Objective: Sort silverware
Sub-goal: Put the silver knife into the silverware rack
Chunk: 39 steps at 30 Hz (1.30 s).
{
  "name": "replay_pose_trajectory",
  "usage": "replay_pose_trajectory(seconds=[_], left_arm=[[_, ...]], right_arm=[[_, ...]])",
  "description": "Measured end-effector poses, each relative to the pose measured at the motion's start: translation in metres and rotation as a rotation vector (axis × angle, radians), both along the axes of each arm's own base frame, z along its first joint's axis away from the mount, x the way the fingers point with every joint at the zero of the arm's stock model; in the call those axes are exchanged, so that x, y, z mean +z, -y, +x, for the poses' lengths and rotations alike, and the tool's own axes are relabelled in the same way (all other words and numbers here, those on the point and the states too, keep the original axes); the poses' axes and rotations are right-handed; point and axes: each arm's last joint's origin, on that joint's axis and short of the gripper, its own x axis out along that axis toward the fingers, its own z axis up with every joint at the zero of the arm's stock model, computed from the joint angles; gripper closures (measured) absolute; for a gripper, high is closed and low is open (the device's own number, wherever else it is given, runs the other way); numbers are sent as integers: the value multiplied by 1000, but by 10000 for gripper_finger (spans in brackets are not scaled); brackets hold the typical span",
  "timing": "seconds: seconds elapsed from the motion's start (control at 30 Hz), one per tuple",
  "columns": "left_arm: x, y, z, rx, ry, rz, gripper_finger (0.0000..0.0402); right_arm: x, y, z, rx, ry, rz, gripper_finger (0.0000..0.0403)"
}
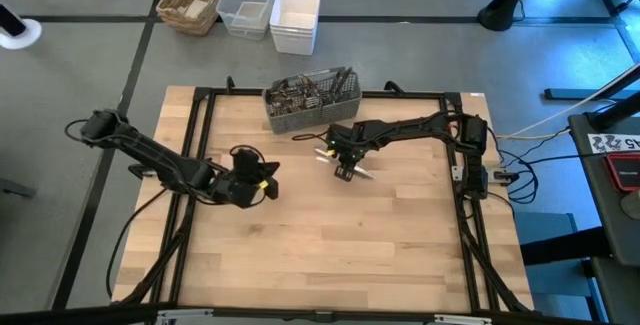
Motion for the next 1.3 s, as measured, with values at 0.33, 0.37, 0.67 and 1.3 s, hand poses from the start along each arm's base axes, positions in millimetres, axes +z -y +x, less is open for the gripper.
replay_pose_trajectory(seconds=[0.33, 0.37, 0.67, 1.3], left_arm=[[-21, 1, 45, -154, -53, 133, 396], [-24, -1, 50, -175, -60, 137, 396], [-54, -22, 86, -433, -109, 192, 396], [-101, -26, 122, -583, -230, 132, 395]], right_arm=[[0, -16, 5, 60, 40, 97, 397], [0, -19, 5, 69, 40, 100, 397], [0, -54, 11, 169, 55, 120, 396], [1, -78, 19, 203, 116, 66, 395]])
